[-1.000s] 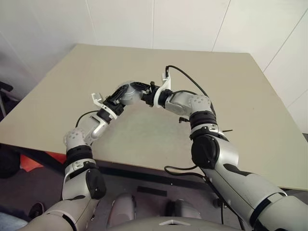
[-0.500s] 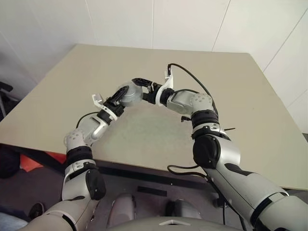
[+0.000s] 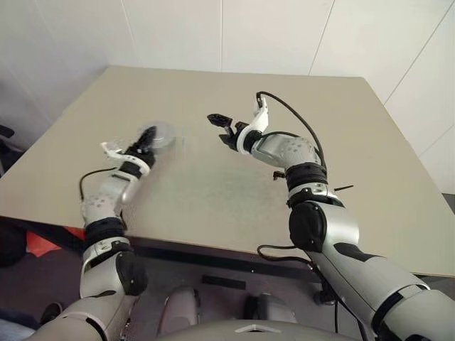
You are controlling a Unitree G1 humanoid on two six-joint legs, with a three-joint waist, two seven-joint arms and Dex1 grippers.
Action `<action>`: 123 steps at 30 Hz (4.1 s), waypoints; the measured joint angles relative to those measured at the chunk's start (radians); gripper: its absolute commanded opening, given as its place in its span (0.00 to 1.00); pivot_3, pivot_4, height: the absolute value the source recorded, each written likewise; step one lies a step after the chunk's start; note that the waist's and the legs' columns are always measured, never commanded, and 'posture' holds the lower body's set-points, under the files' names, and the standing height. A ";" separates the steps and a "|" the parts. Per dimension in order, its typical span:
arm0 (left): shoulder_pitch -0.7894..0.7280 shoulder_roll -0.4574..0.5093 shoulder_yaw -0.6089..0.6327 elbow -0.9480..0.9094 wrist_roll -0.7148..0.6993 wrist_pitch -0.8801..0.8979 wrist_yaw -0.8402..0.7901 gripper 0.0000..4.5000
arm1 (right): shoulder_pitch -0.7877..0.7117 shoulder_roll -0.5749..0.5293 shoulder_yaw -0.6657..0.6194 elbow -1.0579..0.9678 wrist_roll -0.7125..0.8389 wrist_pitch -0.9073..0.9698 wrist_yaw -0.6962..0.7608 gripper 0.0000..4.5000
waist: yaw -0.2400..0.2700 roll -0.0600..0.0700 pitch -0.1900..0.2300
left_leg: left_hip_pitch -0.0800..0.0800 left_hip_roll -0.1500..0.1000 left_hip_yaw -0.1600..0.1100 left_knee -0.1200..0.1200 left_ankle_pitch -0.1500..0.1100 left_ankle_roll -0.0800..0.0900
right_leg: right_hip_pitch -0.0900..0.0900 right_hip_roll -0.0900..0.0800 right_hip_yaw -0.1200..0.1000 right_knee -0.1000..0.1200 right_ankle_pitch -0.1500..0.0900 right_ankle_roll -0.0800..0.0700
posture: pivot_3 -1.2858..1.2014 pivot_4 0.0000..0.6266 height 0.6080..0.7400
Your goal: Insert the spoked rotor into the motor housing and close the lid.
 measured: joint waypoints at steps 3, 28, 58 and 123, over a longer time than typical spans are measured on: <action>0.007 0.005 0.015 0.020 0.037 -0.065 0.032 0.48 | 0.003 0.001 0.000 0.000 0.000 -0.002 0.000 1.00 | 0.004 0.000 0.000 | 0.000 0.000 0.000 0.000 0.000 0.000 | 0.000 0.000 0.000 0.000 0.000 0.000 | 0.52 0.00 1.00; -0.078 0.121 0.033 0.264 0.286 -0.436 0.211 0.99 | 0.003 0.016 0.014 0.057 -0.026 -0.035 0.011 1.00 | -0.013 -0.004 0.000 | 0.006 0.000 -0.001 0.001 0.001 -0.002 | 0.005 0.000 0.000 0.001 0.002 0.000 | 0.52 0.00 1.00; 0.126 0.120 -0.803 -0.331 0.780 -0.475 -0.443 0.99 | 0.354 -0.374 0.504 -0.127 -0.548 -0.898 0.754 1.00 | -0.001 -0.006 0.000 | 0.005 0.001 0.001 0.008 -0.001 0.005 | 0.007 -0.001 0.000 0.004 -0.001 -0.006 | 0.52 0.00 1.00; 0.165 0.105 -0.731 -0.261 0.849 -0.553 -0.468 0.99 | 0.298 -0.428 0.522 -0.028 -0.622 -0.967 0.752 1.00 | 0.002 -0.006 0.000 | 0.006 0.002 0.001 0.016 -0.004 0.012 | 0.010 -0.001 0.000 0.007 0.000 -0.007 | 0.52 0.00 1.00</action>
